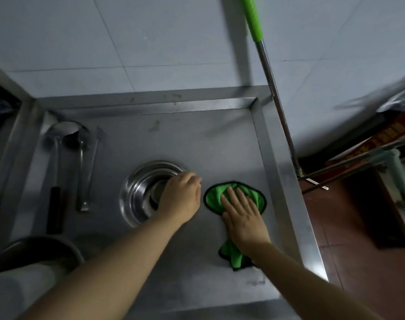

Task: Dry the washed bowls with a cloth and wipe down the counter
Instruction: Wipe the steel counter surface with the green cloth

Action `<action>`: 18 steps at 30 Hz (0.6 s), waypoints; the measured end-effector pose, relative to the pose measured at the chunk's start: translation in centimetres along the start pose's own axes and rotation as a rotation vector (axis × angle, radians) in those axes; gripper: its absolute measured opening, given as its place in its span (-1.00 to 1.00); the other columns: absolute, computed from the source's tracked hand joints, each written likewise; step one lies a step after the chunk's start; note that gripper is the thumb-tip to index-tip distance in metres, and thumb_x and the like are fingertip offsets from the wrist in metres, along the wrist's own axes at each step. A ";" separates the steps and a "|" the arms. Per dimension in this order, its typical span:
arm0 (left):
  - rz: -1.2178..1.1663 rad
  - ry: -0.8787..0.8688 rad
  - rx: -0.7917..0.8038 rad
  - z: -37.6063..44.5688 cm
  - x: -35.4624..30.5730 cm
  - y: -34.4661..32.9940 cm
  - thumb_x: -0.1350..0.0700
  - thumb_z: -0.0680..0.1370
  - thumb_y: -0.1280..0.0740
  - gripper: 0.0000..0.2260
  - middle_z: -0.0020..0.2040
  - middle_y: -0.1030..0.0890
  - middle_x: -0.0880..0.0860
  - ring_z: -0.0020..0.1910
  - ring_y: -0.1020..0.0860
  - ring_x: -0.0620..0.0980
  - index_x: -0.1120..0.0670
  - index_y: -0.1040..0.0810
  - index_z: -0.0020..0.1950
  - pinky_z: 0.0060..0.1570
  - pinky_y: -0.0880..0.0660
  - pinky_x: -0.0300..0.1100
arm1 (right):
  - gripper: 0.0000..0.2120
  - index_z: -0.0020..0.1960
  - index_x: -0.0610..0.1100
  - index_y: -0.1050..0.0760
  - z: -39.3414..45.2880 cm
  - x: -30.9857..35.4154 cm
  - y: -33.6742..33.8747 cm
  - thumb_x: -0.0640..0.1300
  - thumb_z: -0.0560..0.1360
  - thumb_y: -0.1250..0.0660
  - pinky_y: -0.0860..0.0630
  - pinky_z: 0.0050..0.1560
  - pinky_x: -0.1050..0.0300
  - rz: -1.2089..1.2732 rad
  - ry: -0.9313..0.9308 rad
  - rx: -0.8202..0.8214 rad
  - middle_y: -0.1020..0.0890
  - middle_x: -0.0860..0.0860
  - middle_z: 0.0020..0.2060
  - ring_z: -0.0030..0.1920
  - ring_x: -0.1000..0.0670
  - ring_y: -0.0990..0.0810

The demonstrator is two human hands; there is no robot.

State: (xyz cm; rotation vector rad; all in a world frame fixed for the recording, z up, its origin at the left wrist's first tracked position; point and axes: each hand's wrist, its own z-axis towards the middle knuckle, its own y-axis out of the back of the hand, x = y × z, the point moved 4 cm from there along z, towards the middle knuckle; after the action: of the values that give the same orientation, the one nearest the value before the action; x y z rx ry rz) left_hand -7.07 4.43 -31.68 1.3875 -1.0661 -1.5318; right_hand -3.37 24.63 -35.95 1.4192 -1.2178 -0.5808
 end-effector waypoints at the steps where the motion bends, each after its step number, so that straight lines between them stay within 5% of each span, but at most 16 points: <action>1: -0.027 0.032 -0.023 -1.3 -0.3 0.2 0.08 0.57 -0.15 -0.68 0.06 -0.64 0.13 0.07 -0.60 0.18 0.16 -0.66 0.07 0.07 -0.56 0.05 | -0.47 0.59 0.00 -0.18 -1.9 1.1 -1.1 0.14 0.69 0.12 0.04 0.53 -0.02 -0.016 0.019 0.011 -0.14 0.00 0.59 0.59 -0.08 -0.04; 4: -0.113 0.121 -0.083 -5.6 -1.1 0.9 0.13 0.59 -0.18 -0.72 0.07 -0.64 0.12 0.11 -0.58 0.15 0.18 -0.66 0.10 0.14 -0.54 0.03 | -0.49 0.59 0.01 -0.18 -6.3 5.2 -4.1 0.13 0.70 0.10 -0.03 0.49 -0.08 -0.032 0.071 0.061 -0.15 0.00 0.59 0.58 -0.13 -0.12; 9: -0.128 0.159 -0.037 -12.7 -1.6 0.2 0.05 0.64 -0.11 -0.66 0.22 -0.61 0.07 0.25 -0.54 0.08 0.12 -0.62 0.24 0.24 -0.51 0.03 | -0.46 0.64 0.00 0.03 -9.0 9.9 -5.8 0.14 0.72 0.08 0.06 0.52 -0.05 -0.093 0.251 0.087 -0.02 0.03 0.62 0.61 -0.05 0.01; 18: -0.114 -0.003 -0.140 -16.9 -2.1 -2.8 0.10 0.62 -0.23 -0.72 0.27 -0.58 0.11 0.28 -0.53 0.16 0.15 -0.61 0.25 0.24 -0.46 0.08 | -0.50 0.56 -0.06 -0.27 -5.7 2.6 -3.0 0.08 0.69 0.01 -0.06 0.55 -0.01 -0.110 0.231 0.027 -0.20 -0.02 0.57 0.58 -0.07 -0.15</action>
State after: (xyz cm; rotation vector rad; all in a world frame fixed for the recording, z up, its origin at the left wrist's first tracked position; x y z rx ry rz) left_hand 9.87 6.09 -34.43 1.3686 -0.8764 -1.6579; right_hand 3.54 24.21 -36.51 1.5373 -0.9723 -0.4617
